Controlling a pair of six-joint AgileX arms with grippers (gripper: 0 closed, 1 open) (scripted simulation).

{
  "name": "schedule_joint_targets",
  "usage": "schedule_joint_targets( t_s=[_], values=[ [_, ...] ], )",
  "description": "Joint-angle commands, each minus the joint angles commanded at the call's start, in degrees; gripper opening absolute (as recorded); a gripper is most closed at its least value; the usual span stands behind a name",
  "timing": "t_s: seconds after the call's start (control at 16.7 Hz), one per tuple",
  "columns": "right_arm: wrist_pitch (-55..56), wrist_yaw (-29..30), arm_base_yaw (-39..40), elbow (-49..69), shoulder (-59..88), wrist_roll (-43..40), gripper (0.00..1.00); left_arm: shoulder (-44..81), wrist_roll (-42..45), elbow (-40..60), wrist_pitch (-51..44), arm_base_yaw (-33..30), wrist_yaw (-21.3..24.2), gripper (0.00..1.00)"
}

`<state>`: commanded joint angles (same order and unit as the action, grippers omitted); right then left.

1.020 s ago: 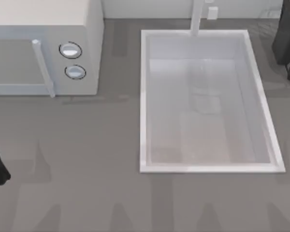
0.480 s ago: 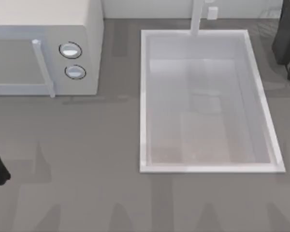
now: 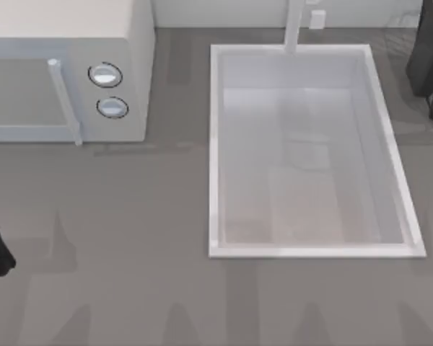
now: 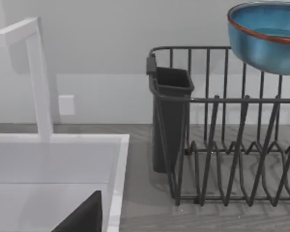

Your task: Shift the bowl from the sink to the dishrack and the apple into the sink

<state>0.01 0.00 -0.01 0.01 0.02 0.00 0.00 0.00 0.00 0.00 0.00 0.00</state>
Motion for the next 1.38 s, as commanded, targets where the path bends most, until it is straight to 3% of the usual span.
schedule_joint_targets(
  t_s=[0.42, 1.38],
  values=[
    [-9.1, -0.3, -2.2, 11.0, 12.8, -2.3, 1.00, 0.0, 0.0, 0.0, 0.0, 0.0, 0.0, 1.00],
    [-57.6, 0.1, -15.5, 67.9, 93.3, -14.7, 1.00, 0.0, 0.0, 0.0, 0.0, 0.0, 0.0, 1.00]
  ],
)
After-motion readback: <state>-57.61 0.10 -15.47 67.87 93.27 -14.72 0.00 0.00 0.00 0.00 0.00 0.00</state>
